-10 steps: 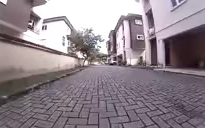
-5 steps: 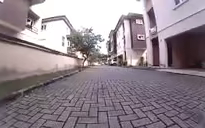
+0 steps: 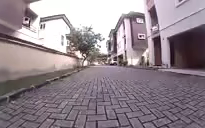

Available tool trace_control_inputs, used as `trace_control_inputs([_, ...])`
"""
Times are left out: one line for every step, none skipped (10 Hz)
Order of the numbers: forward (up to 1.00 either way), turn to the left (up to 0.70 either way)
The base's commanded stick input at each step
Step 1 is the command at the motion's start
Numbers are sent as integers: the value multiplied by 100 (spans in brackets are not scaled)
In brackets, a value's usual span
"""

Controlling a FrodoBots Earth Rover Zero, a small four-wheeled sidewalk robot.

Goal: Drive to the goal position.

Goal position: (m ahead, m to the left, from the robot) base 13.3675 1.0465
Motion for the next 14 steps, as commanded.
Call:
trace_control_inputs([69, 3])
trace_control_inputs([69, 3])
trace_control_inputs([69, 3])
trace_control_inputs([69, 3])
trace_control_inputs([69, 3])
trace_control_inputs([69, 3])
trace_control_inputs([69, 3])
trace_control_inputs([69, 3])
trace_control_inputs([69, 3])
trace_control_inputs([69, 3])
trace_control_inputs([69, 3])
trace_control_inputs([69, 3])
trace_control_inputs([69, 3])
trace_control_inputs([69, 3])
